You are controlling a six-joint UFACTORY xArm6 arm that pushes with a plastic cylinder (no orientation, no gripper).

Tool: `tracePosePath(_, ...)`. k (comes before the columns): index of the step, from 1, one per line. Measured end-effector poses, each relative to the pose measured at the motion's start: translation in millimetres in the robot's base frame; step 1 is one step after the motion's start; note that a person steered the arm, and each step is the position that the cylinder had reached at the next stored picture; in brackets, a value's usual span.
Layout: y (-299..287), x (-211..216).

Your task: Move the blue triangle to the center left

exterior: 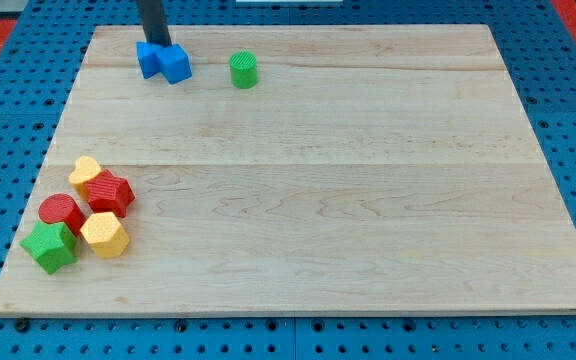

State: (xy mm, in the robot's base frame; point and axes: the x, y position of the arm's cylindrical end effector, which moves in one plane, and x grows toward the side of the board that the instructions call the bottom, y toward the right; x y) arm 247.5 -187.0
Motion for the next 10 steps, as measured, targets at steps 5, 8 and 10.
tracePosePath(5, -45.1, 85.8)
tracePosePath(8, -38.0, 15.8)
tracePosePath(10, -14.7, 135.2)
